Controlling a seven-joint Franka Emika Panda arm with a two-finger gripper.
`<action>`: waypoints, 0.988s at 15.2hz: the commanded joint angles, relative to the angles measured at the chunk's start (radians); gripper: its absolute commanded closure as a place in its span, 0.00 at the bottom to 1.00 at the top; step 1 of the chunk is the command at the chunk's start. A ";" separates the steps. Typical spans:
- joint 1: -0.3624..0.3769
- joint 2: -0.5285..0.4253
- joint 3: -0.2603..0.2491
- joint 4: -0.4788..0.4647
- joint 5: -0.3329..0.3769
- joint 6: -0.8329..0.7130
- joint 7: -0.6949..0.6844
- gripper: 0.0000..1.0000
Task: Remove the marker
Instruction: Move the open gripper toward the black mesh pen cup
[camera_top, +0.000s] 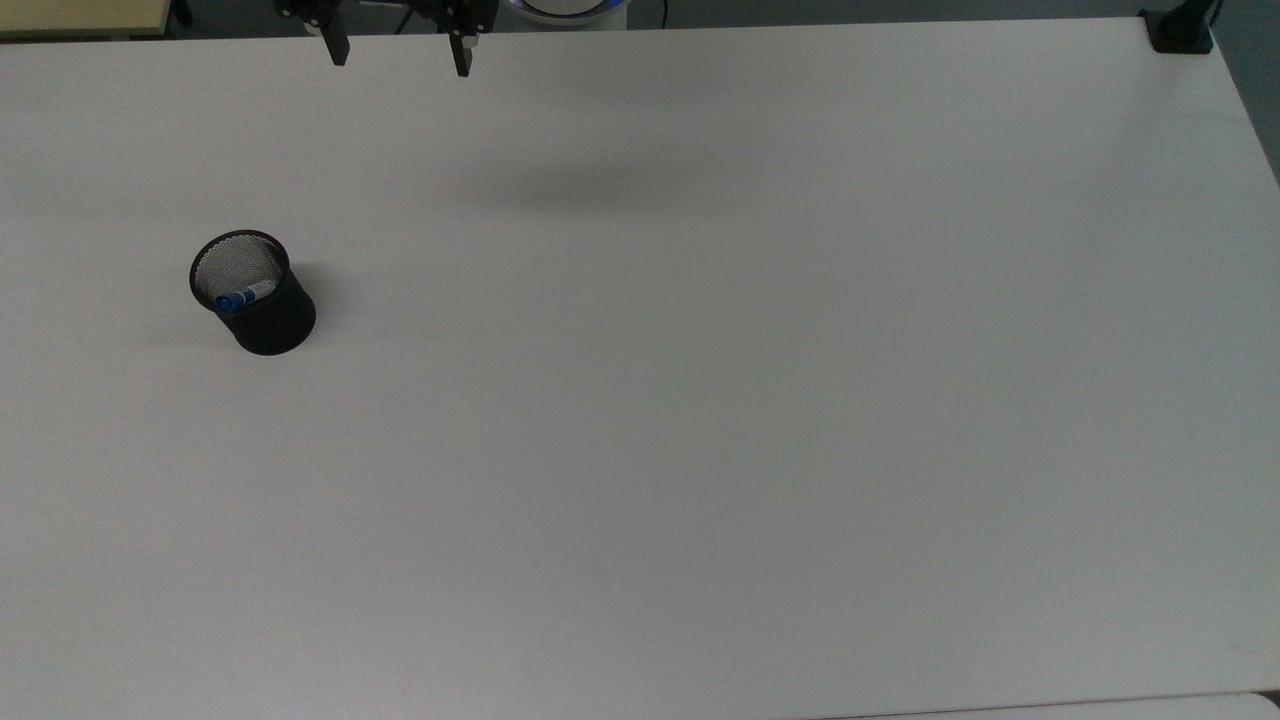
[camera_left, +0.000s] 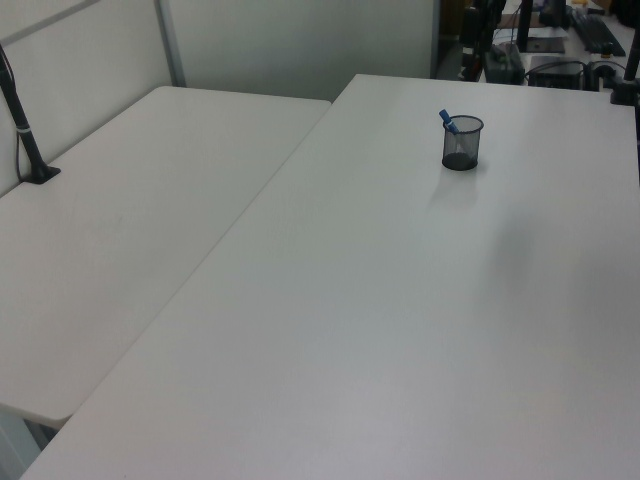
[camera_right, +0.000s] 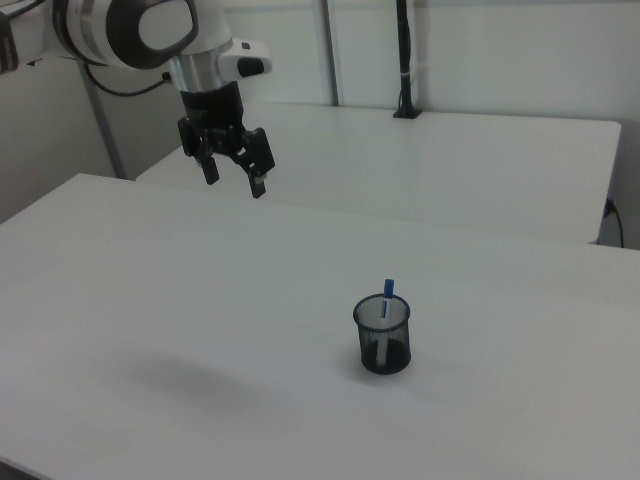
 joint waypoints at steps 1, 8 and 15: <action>0.005 -0.011 -0.023 -0.014 -0.012 0.019 -0.068 0.00; -0.164 0.026 -0.023 -0.054 -0.009 0.184 -0.416 0.00; -0.227 0.140 -0.025 -0.190 -0.009 0.597 -0.397 0.00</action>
